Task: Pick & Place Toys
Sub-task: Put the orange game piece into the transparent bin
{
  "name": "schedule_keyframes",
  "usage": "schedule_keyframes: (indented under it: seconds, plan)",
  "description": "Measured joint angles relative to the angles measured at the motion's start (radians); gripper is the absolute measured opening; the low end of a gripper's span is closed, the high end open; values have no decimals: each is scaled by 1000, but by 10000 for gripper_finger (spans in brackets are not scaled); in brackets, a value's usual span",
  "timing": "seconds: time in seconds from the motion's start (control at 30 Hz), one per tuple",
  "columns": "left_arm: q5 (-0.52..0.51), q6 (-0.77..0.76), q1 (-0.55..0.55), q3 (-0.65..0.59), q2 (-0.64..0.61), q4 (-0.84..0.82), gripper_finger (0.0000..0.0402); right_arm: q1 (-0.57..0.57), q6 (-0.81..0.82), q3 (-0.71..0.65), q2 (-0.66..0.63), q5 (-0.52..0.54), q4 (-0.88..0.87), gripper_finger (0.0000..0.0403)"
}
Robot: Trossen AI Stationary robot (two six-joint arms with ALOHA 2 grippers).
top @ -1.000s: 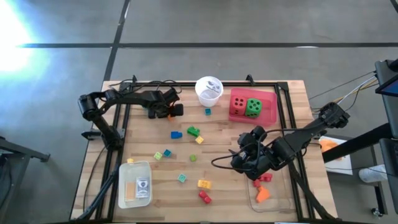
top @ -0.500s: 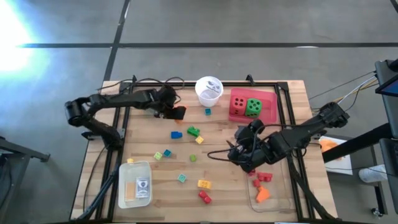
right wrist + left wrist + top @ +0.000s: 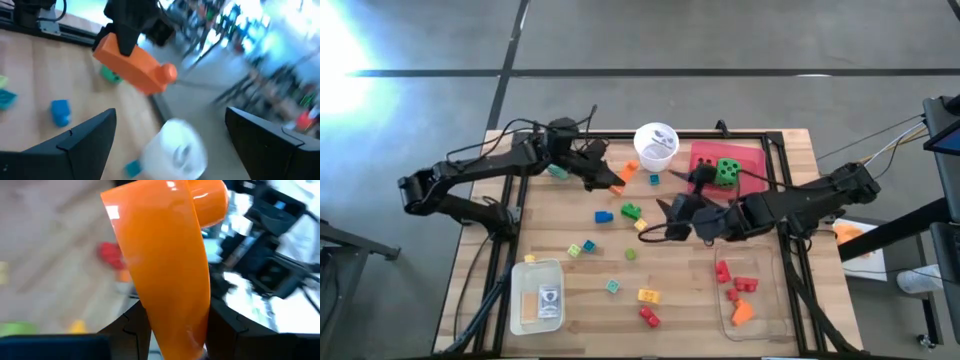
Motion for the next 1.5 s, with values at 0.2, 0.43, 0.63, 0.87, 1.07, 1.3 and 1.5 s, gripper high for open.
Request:
schedule_keyframes:
  seconds: [0.2,0.43,0.63,0.87,1.07,1.3,1.5]
  plan:
    - [55,-212,-52,1,-2,241,134,-18,-343,0,6,0,173,365]
    - [39,-289,-71,41,-2,308,134,-23,-508,0,6,-1,213,365]
    - [15,-293,-73,78,4,307,134,-25,-694,0,6,-1,374,365]
    - [-19,-304,-75,109,4,306,134,-29,-910,0,30,-23,424,365]
    - [-30,-307,-79,121,7,309,134,-41,-1039,0,85,-27,548,365]
    - [-34,-311,-100,118,11,314,134,-57,-1132,17,131,-19,652,365]
    - [-33,-312,-131,118,11,316,134,-69,-1140,58,154,-20,648,365]
